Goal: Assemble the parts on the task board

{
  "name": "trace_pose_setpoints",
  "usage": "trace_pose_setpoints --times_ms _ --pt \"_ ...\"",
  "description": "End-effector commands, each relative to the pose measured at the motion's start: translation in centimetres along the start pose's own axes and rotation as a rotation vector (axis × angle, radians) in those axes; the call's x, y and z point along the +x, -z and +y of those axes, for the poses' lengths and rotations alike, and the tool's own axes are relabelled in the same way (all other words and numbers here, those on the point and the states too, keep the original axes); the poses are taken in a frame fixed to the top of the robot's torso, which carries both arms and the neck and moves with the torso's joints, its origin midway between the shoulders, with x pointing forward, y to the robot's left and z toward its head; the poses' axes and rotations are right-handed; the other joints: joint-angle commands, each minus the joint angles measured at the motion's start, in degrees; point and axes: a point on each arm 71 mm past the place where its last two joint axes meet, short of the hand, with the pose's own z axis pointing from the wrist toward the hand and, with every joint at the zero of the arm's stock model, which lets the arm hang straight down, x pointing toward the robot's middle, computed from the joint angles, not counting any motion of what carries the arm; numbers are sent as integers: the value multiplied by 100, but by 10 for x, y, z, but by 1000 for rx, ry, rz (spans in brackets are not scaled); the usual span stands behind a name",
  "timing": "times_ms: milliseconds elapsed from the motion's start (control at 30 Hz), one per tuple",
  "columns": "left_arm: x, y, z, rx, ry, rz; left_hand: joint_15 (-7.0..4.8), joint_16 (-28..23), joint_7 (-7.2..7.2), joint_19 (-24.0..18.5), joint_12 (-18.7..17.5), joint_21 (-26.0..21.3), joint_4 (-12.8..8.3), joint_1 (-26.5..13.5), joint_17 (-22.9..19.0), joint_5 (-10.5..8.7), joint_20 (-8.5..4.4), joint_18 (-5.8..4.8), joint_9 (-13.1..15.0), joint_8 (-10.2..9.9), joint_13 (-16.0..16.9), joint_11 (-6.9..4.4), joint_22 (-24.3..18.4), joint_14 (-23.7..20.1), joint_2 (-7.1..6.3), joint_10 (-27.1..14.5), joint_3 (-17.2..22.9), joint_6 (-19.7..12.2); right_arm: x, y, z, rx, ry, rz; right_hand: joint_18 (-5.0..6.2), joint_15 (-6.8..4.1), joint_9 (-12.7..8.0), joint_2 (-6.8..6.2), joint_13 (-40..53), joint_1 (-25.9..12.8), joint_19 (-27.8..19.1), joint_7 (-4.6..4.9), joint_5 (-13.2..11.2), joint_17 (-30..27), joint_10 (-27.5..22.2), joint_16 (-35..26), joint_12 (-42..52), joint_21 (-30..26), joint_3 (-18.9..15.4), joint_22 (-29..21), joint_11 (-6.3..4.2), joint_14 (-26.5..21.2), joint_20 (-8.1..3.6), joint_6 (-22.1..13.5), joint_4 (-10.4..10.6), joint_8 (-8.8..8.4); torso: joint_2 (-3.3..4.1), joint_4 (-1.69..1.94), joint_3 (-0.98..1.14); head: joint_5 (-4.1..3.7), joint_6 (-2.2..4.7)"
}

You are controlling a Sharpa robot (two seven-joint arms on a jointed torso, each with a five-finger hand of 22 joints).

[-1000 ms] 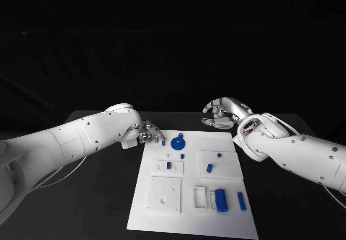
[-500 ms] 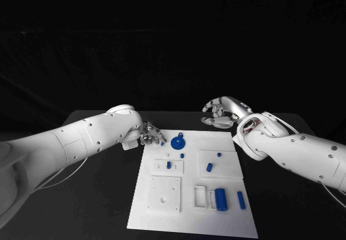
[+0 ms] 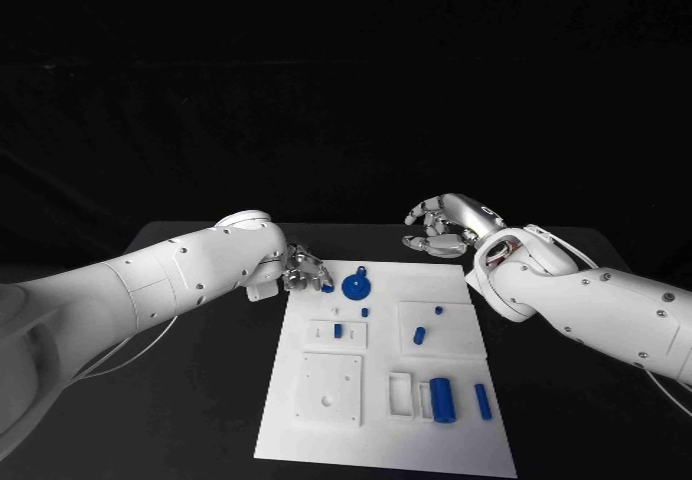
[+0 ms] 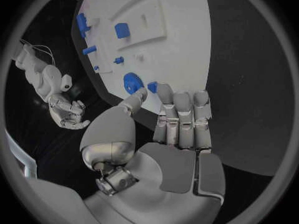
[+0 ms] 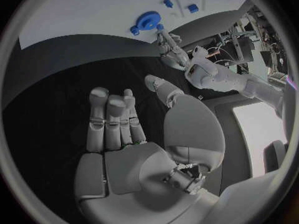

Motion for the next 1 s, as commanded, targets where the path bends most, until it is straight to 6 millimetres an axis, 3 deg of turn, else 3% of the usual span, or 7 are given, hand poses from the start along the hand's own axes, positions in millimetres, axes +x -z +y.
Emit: trace_pose_setpoints --times_ms 33,267,333,433,733,800,1000 --pt "2 0 -2 20 3 19 -23 30 12 2 30 15 -63 32 7 46 -772 -85 -25 27 8 11 10 2 93 44 -1 -10 0 0 2 -12 10 5 173 -3 7 43 -9 13 8 31 17 -8 9 37 23 -23 -32 101 -27 26 -50 0 11 15 2 0 0 3 2" --pt "2 0 -2 23 8 25 5 39 46 -3 34 23 -317 189 5 435 -753 -93 -161 4 20 43 38 -5 388 42 29 -113 0 0 1 -11 11 4 173 -3 7 44 -10 16 10 30 17 -8 10 38 25 -23 -31 101 -27 27 -51 0 10 16 -1 0 -4 8 2" --pt "2 0 -2 23 10 28 16 42 59 -3 35 25 -414 257 5 592 -744 -95 -214 -5 25 55 46 -7 539 40 67 -144 0 0 1 -12 11 4 173 -3 7 44 -10 16 10 30 17 -8 10 38 25 -23 -32 101 -27 28 -51 0 9 16 -1 1 -4 11 0" --pt "2 0 -2 23 12 24 25 46 68 -3 37 28 -492 265 5 658 -733 -101 -258 -3 30 63 54 -6 585 39 54 -153 0 0 2 -12 11 4 173 -3 7 44 -11 17 11 30 17 -8 11 39 26 -22 -32 101 -27 28 -51 1 9 16 -1 1 -4 13 1" --pt "-1 1 3 13 27 -3 5 71 43 44 61 31 -468 124 8 509 -739 -90 -336 72 45 40 55 36 381 79 -35 -66 0 0 1 -10 12 4 173 -4 8 43 -12 17 14 30 17 -8 13 40 29 -21 -33 101 -28 31 -51 2 8 17 0 -1 -3 14 14" --pt "-2 1 3 15 31 -17 -8 84 30 65 72 31 -427 73 11 446 -747 -83 -353 106 51 23 53 53 251 95 -56 -28 0 0 1 -10 12 4 173 -4 8 43 -12 17 14 30 17 -8 13 41 29 -21 -34 102 -28 31 -51 2 8 17 -1 -1 -3 13 17" --pt "-6 6 4 56 52 -101 -30 51 8 94 38 4 -330 59 -13 -14 -776 -56 -406 173 41 5 39 35 -199 53 -21 -27 -1 0 -1 -9 14 5 173 -4 8 42 -13 18 15 30 17 -8 14 41 31 -20 -34 102 -28 32 -52 1 7 17 -2 0 -1 4 31"
